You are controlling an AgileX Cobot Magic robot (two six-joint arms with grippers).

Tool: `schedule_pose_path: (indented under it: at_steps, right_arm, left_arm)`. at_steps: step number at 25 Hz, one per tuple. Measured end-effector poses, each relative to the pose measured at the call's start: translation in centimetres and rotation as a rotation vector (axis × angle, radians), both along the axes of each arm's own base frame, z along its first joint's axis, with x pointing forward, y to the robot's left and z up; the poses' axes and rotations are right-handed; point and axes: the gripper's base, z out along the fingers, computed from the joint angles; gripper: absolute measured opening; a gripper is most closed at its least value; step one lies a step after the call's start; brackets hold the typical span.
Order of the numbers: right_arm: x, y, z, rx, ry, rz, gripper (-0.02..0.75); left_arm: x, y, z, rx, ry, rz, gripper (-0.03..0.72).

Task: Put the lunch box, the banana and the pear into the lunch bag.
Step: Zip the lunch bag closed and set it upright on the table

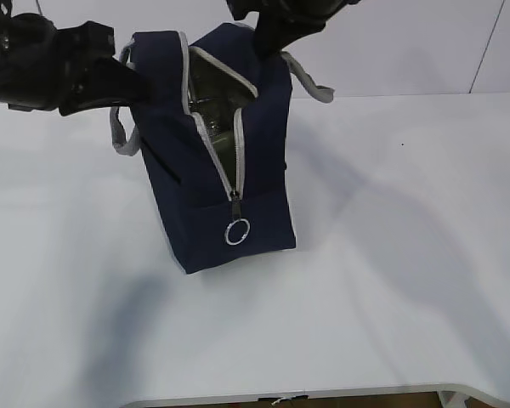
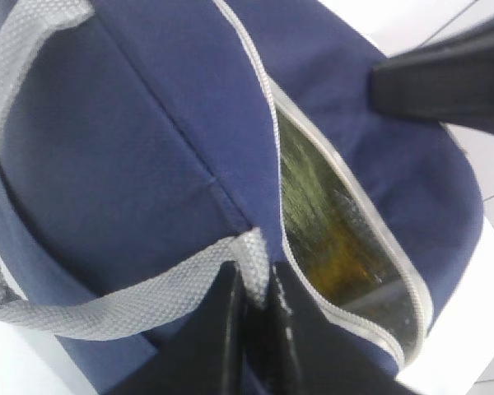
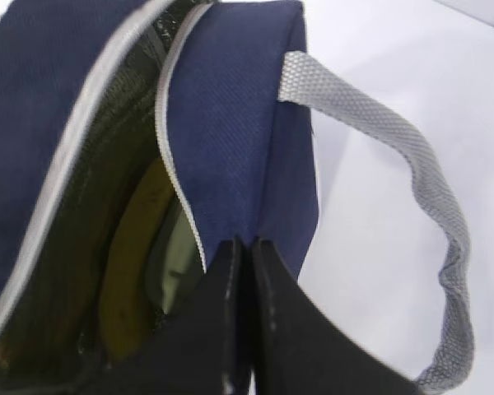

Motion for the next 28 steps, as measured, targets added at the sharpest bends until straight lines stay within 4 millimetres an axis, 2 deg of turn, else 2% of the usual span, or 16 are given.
schedule_pose_path:
  at_steps: [2,5,11,14,20,28]
  right_arm:
    - [-1.1,-0.9,0.1,0.022,-0.034,-0.029,0.019]
    - [-3.2,-2.4,-0.8,0.05,-0.067,-0.074,0.019]
    - [-7.4,-5.1,-2.9,0.093,-0.121,-0.148,0.019]
    - [-8.6,-6.8,-3.4,0.114,-0.131,-0.204,0.019]
    - [-9.7,-9.0,-4.3,0.143,-0.175,-0.28,0.018]
    - [-9.5,-9.1,-4.4,0.158,-0.207,-0.291,0.018]
  left_arm:
    - [0.0,-0.2,-0.2,0.015,-0.009,-0.018,0.008]
    - [-0.2,-1.4,-0.7,0.034,-0.011,-0.067,0.008]
    - [-0.4,-5.8,-1.6,0.06,-0.018,-0.205,0.008]
    - [-0.6,-7.3,-1.7,0.06,-0.022,-0.245,0.008]
    - [-1.4,-9.3,-2.5,0.089,-0.041,-0.308,0.008]
    - [-1.2,-9.4,-2.5,0.114,-0.079,-0.294,0.008]
